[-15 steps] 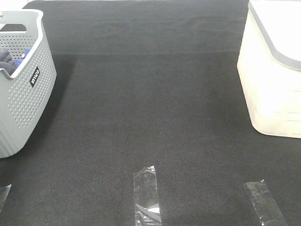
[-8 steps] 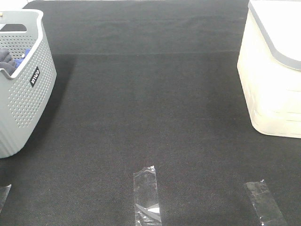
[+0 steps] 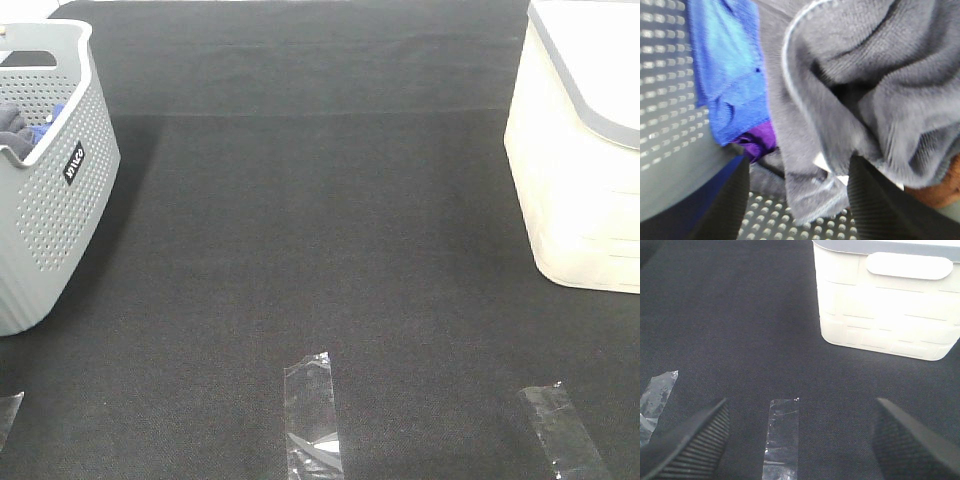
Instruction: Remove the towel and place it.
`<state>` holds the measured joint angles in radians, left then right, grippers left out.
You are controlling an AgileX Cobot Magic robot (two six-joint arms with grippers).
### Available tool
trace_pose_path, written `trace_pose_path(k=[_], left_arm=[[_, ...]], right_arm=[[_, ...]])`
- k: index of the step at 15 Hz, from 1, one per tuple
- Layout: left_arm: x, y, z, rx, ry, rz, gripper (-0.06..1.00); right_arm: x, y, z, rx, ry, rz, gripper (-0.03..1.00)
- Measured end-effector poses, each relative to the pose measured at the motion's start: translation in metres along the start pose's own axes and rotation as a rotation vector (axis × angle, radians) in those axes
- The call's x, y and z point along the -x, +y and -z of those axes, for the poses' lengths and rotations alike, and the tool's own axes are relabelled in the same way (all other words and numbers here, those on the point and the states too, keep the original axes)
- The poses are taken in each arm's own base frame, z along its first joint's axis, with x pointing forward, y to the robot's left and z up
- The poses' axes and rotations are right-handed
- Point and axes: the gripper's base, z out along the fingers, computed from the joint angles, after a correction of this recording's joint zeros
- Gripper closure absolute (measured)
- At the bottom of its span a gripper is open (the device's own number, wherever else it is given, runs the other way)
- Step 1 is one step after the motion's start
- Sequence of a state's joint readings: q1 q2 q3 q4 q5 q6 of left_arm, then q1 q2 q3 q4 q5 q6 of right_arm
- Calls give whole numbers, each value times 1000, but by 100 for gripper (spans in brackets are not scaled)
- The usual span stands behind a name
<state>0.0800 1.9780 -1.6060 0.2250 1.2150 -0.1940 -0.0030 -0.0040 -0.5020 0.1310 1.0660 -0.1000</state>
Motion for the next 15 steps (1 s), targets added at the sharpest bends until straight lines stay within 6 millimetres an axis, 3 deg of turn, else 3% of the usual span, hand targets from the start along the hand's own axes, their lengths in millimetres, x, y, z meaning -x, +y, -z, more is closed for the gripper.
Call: trace_pose_path(k=[2,15], left_arm=[[5,-3,-9,-8,-19,5,38],[10,-19,-7,-189,-68,105,38]], right_arm=[[0,0,0,0,0,0,24],[0,0,0,-1,0,0,24]])
